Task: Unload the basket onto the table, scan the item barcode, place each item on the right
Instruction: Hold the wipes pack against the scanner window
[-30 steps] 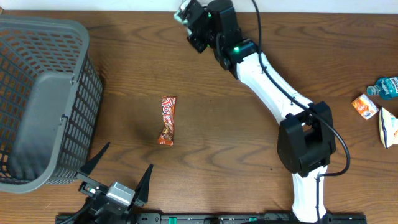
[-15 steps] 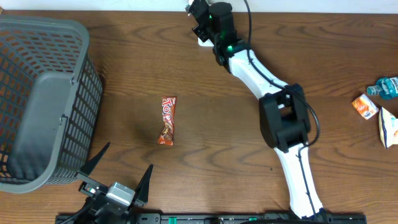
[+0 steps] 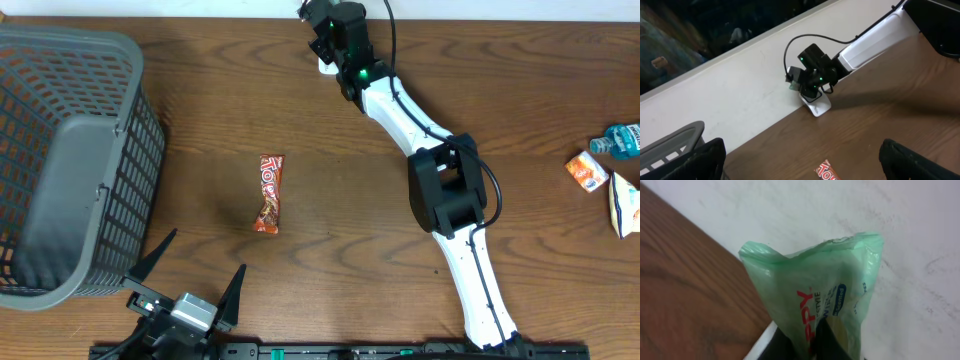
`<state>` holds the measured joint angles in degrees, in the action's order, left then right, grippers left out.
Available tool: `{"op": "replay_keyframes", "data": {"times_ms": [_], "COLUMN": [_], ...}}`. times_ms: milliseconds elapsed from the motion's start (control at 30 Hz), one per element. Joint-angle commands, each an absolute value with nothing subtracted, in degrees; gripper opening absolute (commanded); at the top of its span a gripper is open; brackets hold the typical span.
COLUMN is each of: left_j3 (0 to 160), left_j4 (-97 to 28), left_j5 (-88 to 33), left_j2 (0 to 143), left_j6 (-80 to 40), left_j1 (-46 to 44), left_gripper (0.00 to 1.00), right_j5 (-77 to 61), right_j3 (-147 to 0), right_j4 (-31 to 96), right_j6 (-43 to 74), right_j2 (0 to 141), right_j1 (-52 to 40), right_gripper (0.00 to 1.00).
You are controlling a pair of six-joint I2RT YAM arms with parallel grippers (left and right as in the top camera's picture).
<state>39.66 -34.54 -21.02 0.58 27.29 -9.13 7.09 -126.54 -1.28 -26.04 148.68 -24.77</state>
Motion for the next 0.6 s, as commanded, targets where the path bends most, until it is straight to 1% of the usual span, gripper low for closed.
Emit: {"op": "replay_keyframes", "data": {"times_ms": [0,300,467,567], "left_j3": [39.53,39.53,39.53,39.53], "left_j4": [-34.46,-34.46,-34.46,-34.46], "left_j5": [-20.91,-20.91,-20.91,-20.91], "left_j2": [0.16,0.16,0.16,0.16], "left_j6": [27.86,27.86,27.86,27.86], "left_j1": [-9.34,-9.34,-9.34,-9.34], "left_gripper": [0.98,0.98,0.98,0.98], "right_j5": [6.98,4.32,3.62,4.84], "right_j3": [-128.20,-128.20,-128.14,-128.14], "right_j4": [0.69,0.14,1.72,1.54], "right_j6": [-30.46,-39.99,-50.11,-52.75], "right_j2": [149.36,150.85,152.79,153.80], "right_j1": [-24.67,-24.95,-25.96,-26.41], "right_gripper": [0.01,0.01,0.01,0.01]}}
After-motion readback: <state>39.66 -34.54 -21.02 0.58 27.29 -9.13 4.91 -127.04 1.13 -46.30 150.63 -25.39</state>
